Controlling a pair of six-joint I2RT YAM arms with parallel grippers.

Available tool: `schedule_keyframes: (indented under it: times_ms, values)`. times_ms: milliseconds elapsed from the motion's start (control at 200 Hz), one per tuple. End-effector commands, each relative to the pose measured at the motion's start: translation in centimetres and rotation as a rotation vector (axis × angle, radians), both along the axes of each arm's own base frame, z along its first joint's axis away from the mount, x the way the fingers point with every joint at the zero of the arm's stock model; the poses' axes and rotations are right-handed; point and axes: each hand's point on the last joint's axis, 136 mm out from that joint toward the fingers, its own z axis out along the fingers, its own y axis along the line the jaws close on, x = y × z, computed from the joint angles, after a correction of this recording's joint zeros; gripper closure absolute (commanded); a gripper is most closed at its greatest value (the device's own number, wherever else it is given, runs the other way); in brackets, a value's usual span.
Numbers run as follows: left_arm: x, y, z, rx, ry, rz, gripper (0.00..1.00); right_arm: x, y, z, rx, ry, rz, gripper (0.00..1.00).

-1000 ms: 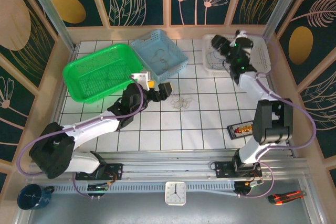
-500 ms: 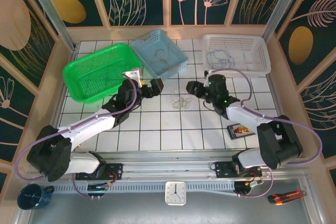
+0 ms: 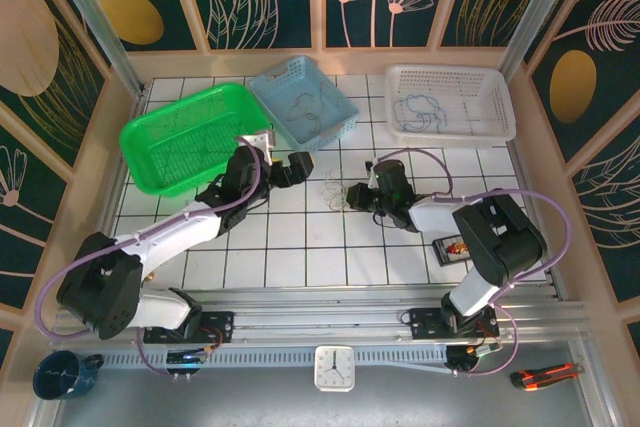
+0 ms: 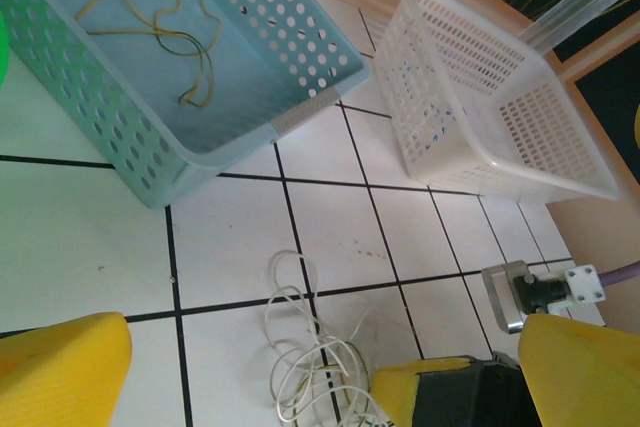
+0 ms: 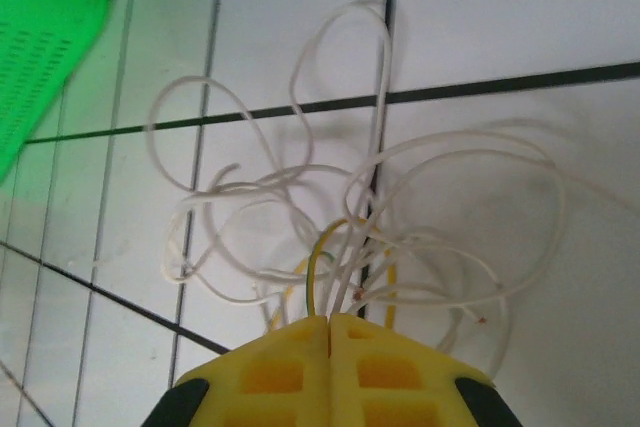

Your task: Untangle the cables

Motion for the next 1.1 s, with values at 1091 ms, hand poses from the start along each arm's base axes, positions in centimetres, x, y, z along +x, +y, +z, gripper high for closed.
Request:
schedule_keyframes:
  times_ms: [1091]
  values:
    - [-0.1,-1.4,-4.9,0.061,0.099,-0.086,0.01,-0.9,-2.0,6.3,-0.101,-0.202,-0.034,0.67]
